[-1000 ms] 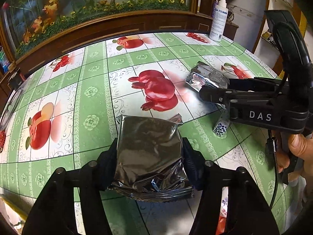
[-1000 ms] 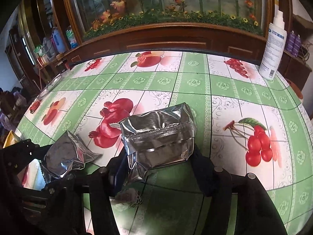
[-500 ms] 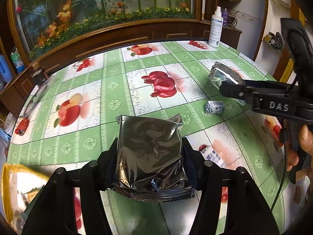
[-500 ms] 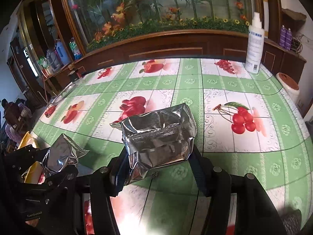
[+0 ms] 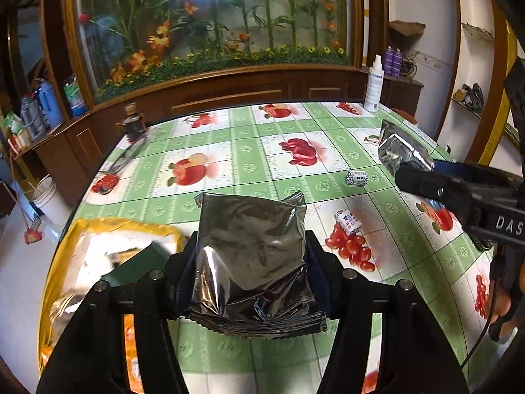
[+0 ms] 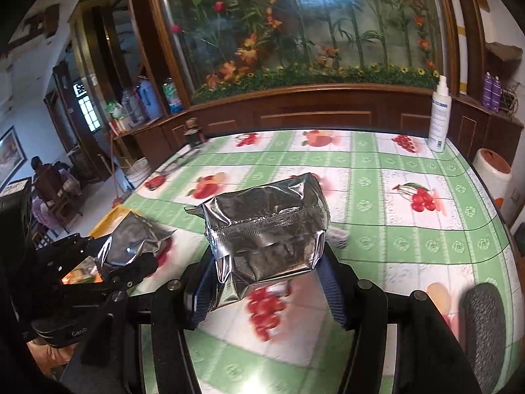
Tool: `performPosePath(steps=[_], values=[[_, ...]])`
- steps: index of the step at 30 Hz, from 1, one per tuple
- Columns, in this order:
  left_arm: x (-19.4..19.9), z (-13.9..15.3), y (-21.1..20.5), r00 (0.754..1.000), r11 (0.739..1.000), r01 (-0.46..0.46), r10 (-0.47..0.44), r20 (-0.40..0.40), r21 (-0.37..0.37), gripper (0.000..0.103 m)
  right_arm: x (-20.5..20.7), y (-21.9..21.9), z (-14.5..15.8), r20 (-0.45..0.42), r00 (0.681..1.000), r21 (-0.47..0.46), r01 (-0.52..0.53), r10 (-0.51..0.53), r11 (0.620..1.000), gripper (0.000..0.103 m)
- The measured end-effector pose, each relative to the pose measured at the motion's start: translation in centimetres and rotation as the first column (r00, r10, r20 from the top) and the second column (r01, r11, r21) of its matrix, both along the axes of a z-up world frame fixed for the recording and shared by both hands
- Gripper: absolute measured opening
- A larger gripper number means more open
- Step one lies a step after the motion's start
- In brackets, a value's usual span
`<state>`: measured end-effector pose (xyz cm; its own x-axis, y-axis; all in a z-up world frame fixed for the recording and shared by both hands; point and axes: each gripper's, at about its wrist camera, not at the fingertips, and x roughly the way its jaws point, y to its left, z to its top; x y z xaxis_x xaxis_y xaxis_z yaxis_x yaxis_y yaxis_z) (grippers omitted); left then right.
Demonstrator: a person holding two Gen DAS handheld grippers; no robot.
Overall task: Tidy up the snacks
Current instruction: 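Carry both silver foil bags over the tray and hold them there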
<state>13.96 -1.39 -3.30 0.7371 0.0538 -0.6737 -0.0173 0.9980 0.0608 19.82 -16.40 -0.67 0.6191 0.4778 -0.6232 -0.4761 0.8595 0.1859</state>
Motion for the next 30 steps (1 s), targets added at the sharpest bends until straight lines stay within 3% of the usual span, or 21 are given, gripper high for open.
performPosePath(steps=[14, 30], values=[[-7.5, 1.6, 5.5, 0.986, 0.988, -0.154, 0.152, 0.069, 0.027, 0.058, -7.0, 6.4, 0.6, 0.022, 0.991, 0.065, -0.135, 0.134, 0.989, 0.059], [-10.8, 1.0, 11.4, 0.958, 0.960, -0.279, 0.278, 0.073, 0.002, 0.058, -9.1, 13.6, 0.7, 0.027, 0.970, 0.037, -0.243, 0.242, 0.969, 0.059]])
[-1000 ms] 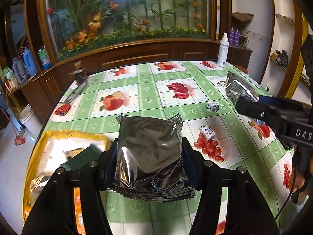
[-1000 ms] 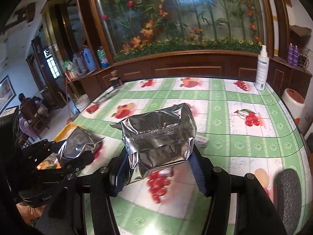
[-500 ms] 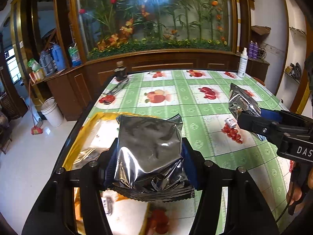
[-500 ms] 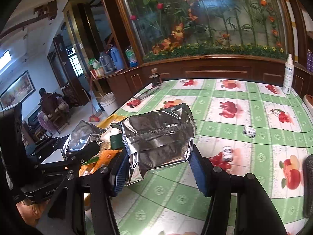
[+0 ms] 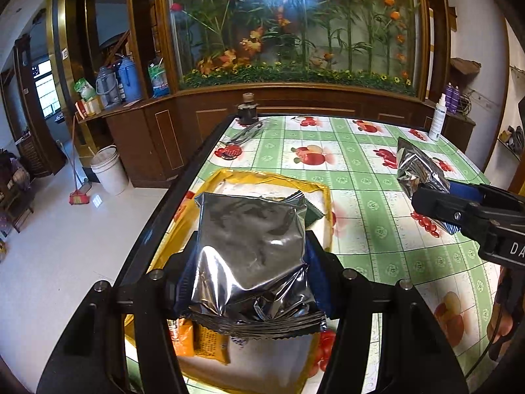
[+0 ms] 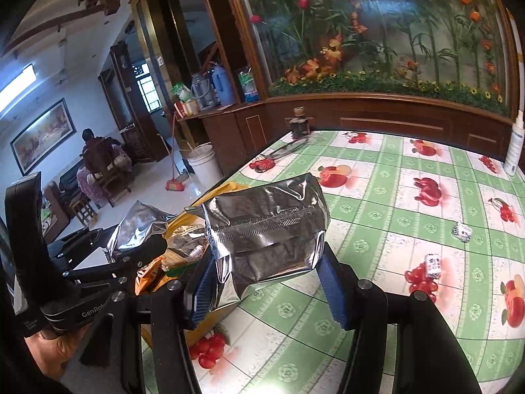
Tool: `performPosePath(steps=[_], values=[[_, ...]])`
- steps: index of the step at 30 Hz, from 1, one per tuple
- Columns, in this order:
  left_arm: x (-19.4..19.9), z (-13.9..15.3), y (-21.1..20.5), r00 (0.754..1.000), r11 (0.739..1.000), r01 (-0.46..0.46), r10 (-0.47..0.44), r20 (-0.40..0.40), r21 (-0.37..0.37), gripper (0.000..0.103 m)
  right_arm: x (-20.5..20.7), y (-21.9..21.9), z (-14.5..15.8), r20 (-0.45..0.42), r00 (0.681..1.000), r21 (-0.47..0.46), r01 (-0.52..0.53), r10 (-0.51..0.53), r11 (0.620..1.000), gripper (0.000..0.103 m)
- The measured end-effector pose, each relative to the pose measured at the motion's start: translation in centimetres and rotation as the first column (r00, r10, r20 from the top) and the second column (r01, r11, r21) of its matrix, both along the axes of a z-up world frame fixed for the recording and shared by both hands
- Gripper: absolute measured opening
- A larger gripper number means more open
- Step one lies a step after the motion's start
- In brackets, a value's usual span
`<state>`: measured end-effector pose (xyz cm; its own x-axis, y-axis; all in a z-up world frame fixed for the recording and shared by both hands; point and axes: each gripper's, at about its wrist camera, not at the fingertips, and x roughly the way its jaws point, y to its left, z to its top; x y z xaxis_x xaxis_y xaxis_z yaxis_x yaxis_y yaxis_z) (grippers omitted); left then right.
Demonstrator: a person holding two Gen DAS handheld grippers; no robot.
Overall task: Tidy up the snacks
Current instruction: 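Carry both silver foil bags over the tray and hold them there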
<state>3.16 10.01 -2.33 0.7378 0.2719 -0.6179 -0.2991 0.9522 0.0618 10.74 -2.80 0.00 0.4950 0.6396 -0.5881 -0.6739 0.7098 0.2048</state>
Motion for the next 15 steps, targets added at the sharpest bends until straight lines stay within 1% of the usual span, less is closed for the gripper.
performPosePath(steps=[9, 15], values=[[-1.7, -0.3, 3.1, 0.998, 0.998, -0.058, 0.058, 0.006, -0.027, 0.058, -0.1, 3.7, 0.0, -0.002, 0.999, -0.011, -0.047, 0.047, 0.999, 0.059], [-2.2, -0.8, 4.3, 0.998, 0.997, -0.067, 0.067, -0.004, -0.039, 0.058, 0.5, 6.1, -0.5, -0.017, 0.997, -0.009, -0.074, 0.074, 0.997, 0.059]])
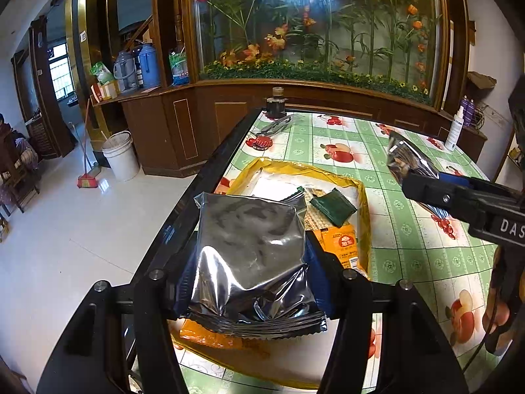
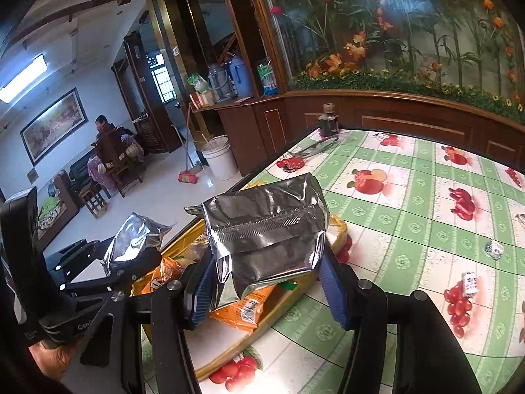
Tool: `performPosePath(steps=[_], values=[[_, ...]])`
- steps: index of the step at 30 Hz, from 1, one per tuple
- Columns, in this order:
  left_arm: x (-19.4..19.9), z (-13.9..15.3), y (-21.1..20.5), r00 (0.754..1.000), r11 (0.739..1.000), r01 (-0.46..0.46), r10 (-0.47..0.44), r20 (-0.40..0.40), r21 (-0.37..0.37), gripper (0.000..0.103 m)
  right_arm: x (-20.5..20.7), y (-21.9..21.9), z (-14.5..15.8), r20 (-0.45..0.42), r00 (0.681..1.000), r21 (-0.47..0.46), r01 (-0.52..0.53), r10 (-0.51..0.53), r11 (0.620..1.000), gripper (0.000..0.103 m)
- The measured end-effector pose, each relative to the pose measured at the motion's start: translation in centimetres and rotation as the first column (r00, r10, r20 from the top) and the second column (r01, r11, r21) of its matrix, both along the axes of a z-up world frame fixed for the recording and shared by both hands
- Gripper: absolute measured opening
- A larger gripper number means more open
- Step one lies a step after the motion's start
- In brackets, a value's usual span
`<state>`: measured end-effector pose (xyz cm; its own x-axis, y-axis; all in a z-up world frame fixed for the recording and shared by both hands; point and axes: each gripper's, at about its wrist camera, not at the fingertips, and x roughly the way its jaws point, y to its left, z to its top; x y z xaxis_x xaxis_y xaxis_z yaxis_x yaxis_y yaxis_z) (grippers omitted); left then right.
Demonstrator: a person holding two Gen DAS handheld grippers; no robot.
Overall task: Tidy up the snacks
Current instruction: 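Carry both silver foil bags over the tray and hold them there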
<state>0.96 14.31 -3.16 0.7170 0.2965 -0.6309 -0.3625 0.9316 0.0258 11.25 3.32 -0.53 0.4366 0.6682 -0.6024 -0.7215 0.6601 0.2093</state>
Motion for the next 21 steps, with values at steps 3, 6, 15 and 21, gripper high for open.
performPosePath(steps=[3, 6, 15, 21], values=[[-0.1, -0.3, 0.6, 1.000, 1.000, -0.007, 0.007, -0.004, -0.010, 0.058, 0.6, 1.5, -0.3, -0.004, 1.000, -0.008, -0.012, 0.012, 1.000, 0.059], [0.0, -0.4, 1.2, 1.000, 1.000, -0.011, 0.011, -0.003, -0.024, 0.058, 1.2, 2.9, -0.7, -0.006, 1.000, -0.017, -0.020, 0.020, 1.000, 0.059], [0.5, -0.9, 1.8, 1.000, 0.999, -0.011, 0.011, -0.018, -0.033, 0.058, 2.9, 5.9, -2.6, -0.044, 0.999, -0.043, -0.031, 0.030, 0.999, 0.059], [1.0, -1.4, 2.1, 1.000, 0.999, -0.009, 0.008, -0.029, -0.044, 0.058, 3.8, 6.8, -3.2, -0.051, 0.998, -0.052, -0.037, 0.034, 0.998, 0.059]])
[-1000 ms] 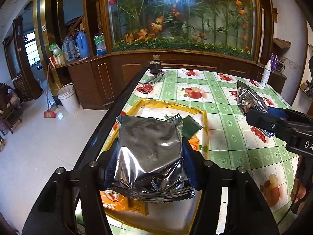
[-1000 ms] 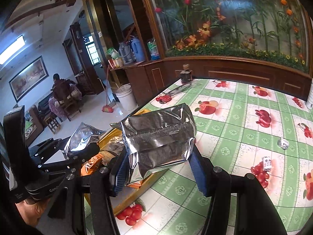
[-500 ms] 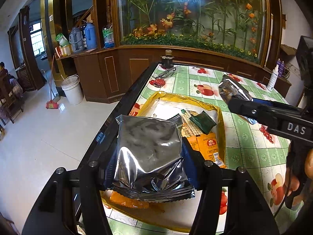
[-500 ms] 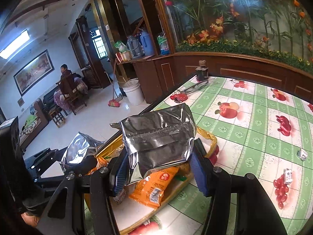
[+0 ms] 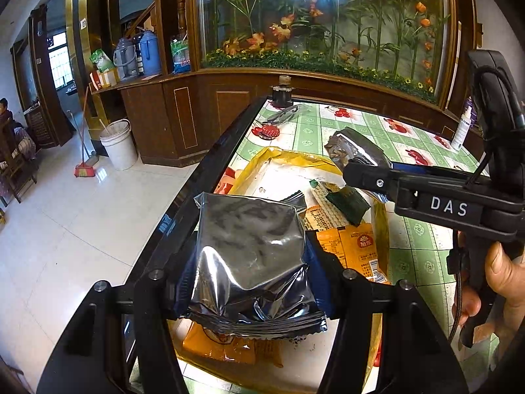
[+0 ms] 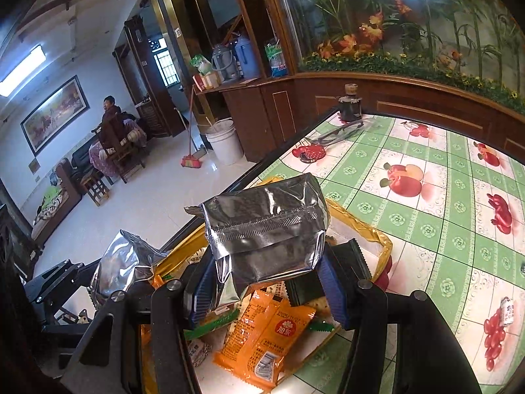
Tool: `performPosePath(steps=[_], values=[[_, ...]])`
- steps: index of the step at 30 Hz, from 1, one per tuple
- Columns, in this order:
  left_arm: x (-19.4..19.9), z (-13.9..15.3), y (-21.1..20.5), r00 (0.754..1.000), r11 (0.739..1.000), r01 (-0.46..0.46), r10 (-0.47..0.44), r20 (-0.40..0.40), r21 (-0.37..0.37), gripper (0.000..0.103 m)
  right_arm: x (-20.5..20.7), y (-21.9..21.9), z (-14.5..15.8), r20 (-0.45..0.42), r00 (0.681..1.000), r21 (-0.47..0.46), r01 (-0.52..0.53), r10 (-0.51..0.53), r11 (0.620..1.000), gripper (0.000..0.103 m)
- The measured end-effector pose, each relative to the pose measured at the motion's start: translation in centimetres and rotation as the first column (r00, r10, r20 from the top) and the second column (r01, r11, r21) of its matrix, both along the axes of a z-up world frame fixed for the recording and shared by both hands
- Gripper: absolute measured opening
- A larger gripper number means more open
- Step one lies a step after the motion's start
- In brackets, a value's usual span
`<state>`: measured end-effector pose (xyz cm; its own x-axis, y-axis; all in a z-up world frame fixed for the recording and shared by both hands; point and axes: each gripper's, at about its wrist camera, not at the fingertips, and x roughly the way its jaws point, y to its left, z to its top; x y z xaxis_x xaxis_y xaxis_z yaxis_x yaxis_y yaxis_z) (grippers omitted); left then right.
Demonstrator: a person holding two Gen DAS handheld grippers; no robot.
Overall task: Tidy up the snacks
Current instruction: 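Carry both silver foil bags over the tray and hold them there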
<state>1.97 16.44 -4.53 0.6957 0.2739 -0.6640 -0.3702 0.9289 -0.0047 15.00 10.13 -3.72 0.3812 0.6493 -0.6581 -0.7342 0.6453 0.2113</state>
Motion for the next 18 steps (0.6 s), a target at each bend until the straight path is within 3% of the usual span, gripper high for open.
performPosePath(steps=[18], values=[[1.7, -1.8, 0.6, 0.998, 0.998, 0.018, -0.021, -0.060, -0.053, 0.058, 1.6, 1.4, -1.4, -0.015, 1.000, -0.043, 0.002, -0.002, 0.999, 0.059]])
